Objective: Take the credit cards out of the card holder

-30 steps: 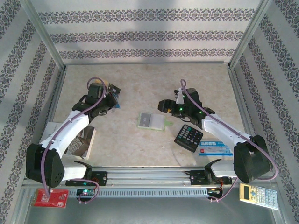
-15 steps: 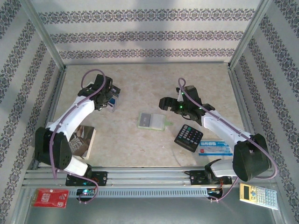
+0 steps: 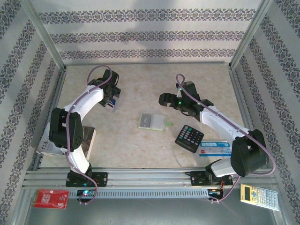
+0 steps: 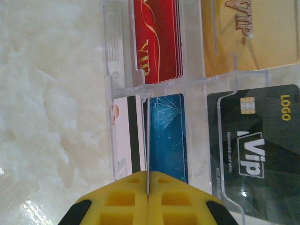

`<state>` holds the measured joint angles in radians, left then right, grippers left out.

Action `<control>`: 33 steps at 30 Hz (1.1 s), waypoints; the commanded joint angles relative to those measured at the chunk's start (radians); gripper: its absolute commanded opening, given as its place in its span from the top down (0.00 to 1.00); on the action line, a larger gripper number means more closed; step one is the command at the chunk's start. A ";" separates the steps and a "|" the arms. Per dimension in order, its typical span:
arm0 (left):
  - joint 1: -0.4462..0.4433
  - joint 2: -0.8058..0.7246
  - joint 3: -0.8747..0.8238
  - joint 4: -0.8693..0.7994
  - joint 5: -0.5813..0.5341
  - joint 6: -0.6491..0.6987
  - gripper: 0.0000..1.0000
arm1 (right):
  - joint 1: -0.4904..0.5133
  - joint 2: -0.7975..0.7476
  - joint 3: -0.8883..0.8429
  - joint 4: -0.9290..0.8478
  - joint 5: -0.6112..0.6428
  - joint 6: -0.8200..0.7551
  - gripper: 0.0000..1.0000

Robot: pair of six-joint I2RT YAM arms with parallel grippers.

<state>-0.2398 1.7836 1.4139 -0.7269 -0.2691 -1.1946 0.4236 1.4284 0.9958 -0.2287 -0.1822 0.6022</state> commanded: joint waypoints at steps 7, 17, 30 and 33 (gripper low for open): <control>0.025 0.058 0.039 -0.002 0.025 -0.018 1.00 | 0.036 0.036 0.044 -0.002 0.003 0.016 0.02; 0.034 0.088 0.057 0.022 0.069 0.003 1.00 | 0.055 0.052 0.046 0.005 0.000 0.034 0.02; 0.036 0.050 0.057 0.003 0.073 -0.011 1.00 | 0.058 0.055 0.040 0.005 -0.005 0.041 0.02; 0.035 0.043 0.057 0.006 0.082 -0.017 1.00 | 0.058 0.055 0.038 0.005 -0.003 0.042 0.02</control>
<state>-0.2138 1.8526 1.4448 -0.7170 -0.1909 -1.1980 0.4740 1.4761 1.0126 -0.2287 -0.1837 0.6296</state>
